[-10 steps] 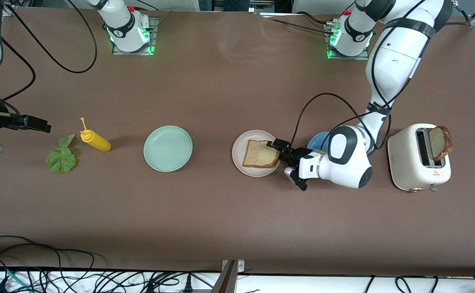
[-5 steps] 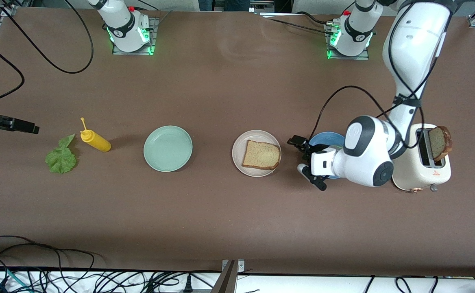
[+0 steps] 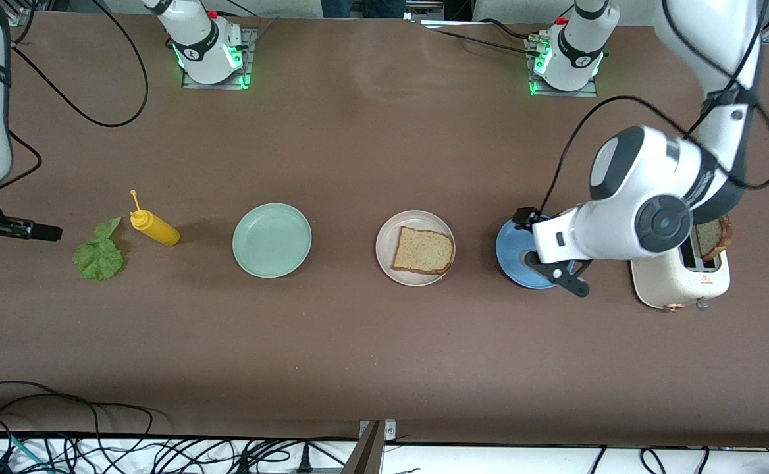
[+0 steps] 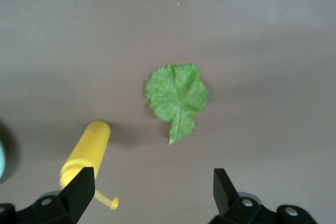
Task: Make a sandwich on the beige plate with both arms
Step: 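Release the bread with the left gripper while the right gripper reaches the lettuce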
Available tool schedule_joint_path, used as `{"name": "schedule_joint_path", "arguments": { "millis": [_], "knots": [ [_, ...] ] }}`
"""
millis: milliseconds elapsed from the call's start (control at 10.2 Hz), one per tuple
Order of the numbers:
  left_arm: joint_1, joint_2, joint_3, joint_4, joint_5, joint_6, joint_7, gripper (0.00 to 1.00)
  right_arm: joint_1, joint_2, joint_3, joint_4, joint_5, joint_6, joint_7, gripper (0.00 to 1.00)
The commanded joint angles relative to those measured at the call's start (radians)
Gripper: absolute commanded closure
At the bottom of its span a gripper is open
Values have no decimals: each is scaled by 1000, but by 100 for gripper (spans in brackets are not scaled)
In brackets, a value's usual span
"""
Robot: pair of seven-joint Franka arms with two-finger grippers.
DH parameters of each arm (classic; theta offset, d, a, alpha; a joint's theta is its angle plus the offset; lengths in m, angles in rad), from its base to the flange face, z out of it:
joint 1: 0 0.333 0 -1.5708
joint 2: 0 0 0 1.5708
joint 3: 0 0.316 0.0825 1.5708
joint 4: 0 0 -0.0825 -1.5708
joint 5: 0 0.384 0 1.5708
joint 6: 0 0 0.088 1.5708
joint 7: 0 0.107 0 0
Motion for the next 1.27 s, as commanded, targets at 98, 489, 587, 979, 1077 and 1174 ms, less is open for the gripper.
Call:
{"name": "schedule_joint_path", "arguments": {
  "millis": [98,489,587,979,1077,1174],
  "knots": [
    [88,-170,0,-24,53,-84,-16,0,-68,93,10,-84,23,177,-95,0],
    [144,-281,0,-43,56,-224,-65,0,-66,102,16,-247,80,368,-106,0],
    [144,-293,5,-47,52,-212,-70,0,-68,120,14,-261,80,409,-127,0],
    [75,-419,152,-227,16,38,-70,0,-88,189,14,-265,82,399,-184,0],
    [73,-448,157,-247,25,36,-70,0,-88,191,14,-276,81,392,-184,0],
    [75,-511,157,-315,24,38,-70,0,-88,196,14,-276,83,391,-184,0]
  ]
}}
